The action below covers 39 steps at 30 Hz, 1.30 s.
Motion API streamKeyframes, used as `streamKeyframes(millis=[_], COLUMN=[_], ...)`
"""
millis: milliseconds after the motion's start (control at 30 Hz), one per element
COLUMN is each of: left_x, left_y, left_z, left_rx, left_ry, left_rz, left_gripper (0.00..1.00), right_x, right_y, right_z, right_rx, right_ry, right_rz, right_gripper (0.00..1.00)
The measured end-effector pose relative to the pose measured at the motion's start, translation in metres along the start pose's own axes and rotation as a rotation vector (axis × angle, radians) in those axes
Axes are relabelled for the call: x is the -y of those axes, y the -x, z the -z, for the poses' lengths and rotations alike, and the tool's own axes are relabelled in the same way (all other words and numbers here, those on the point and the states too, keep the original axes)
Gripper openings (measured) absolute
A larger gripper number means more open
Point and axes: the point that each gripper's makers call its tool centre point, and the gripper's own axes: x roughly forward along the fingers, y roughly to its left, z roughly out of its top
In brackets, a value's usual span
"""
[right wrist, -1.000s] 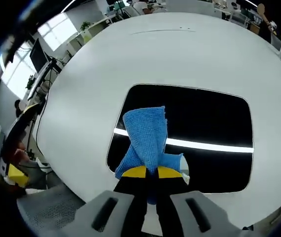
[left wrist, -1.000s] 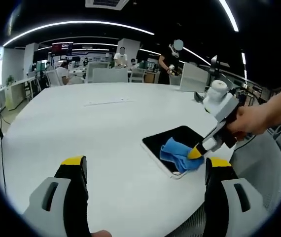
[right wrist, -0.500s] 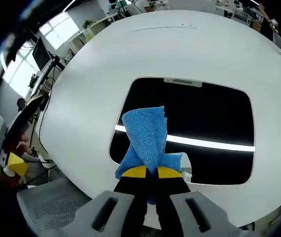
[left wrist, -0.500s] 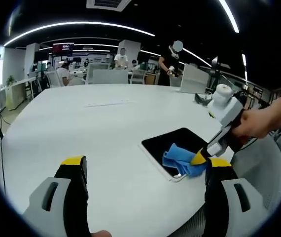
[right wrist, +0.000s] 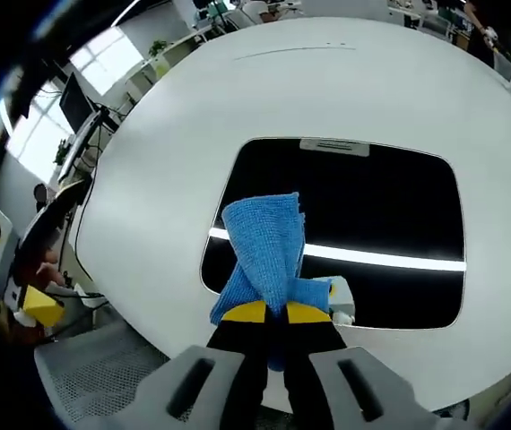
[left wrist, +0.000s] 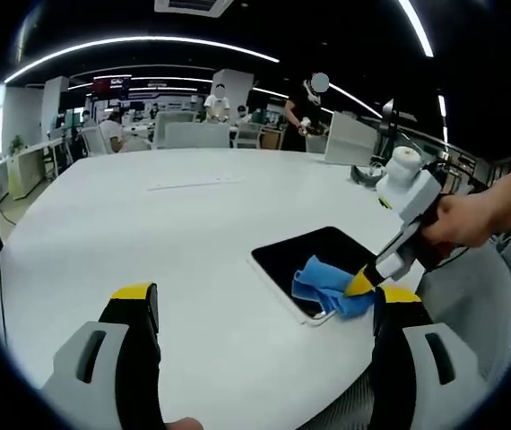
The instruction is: Wipe the mirror surface with the cleaning cloth until all visible marks leave the cleaned area.
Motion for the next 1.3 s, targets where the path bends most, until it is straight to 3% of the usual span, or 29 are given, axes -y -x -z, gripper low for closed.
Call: streamKeyframes(millis=[467, 1300], left_x=[0.001, 0.004], left_y=[-0.005, -0.006], left_z=[0.003, 0.015], left_rx=[-0.008, -0.043], left_ry=[0.001, 0.019], left_rz=[0.012, 0.015], left_gripper=[0.99, 0.96], right_x=[0.004, 0.039], right_y=[0.001, 0.013], right_z=[-0.001, 0.004], right_rx=[-0.007, -0.02], right_ry=[-0.034, -0.081], right_rz=[-0.012, 0.007], right_gripper=[0.0, 0.0])
